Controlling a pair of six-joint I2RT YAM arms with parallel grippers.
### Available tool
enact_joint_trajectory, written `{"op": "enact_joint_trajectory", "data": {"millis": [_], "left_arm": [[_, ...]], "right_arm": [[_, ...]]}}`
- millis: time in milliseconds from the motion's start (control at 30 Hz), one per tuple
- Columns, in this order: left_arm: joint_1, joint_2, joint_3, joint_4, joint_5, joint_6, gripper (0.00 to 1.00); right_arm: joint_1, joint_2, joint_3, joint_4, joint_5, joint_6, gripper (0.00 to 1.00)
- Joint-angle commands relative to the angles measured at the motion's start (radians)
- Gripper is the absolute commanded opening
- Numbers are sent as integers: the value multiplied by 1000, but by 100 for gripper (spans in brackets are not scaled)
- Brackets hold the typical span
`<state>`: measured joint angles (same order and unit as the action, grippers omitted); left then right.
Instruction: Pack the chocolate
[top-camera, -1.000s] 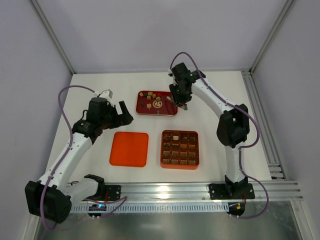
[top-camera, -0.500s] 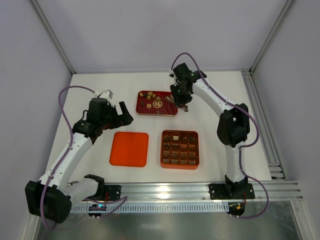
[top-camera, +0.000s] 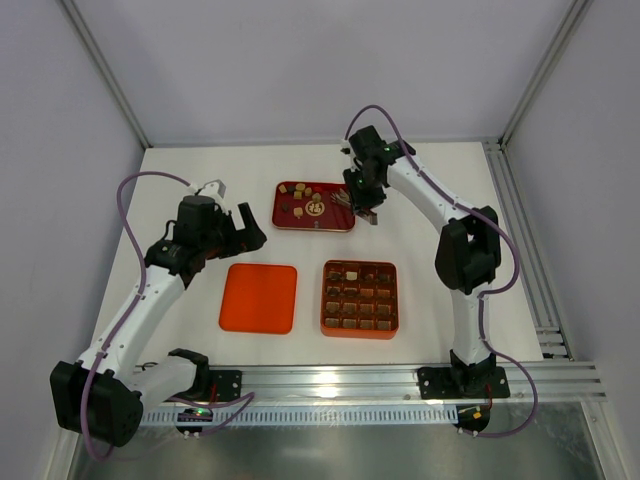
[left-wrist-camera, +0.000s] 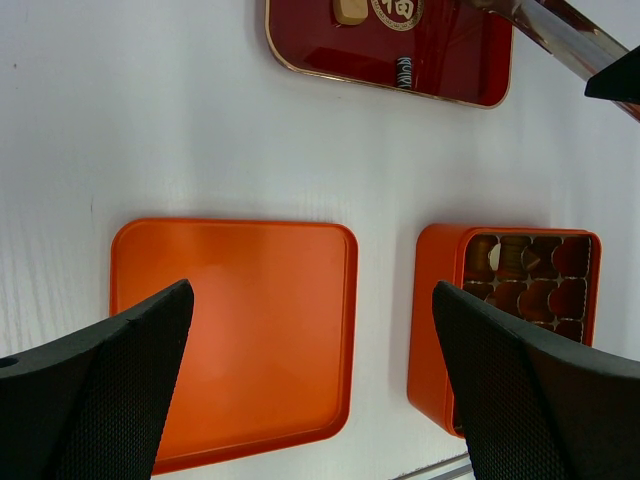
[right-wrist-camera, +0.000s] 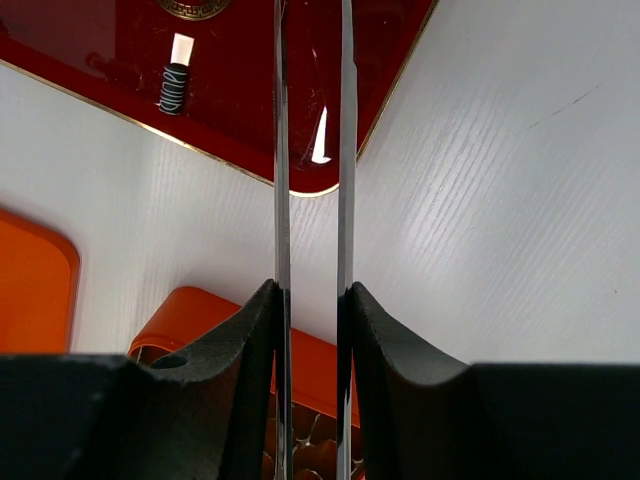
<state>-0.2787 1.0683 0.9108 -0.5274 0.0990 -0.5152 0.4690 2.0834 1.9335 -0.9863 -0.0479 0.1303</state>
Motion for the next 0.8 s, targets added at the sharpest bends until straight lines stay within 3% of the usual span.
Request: {"op": "enact_joint_trajectory", "data": {"millis": [0, 767], "left_arm": [[1, -14, 2, 29, 8, 6, 100], [3, -18, 2, 29, 4, 7, 100]], "right_arm": [[-1, -83, 13, 18, -7, 8, 34], [-3, -220, -105, 60, -26, 31, 33]]}}
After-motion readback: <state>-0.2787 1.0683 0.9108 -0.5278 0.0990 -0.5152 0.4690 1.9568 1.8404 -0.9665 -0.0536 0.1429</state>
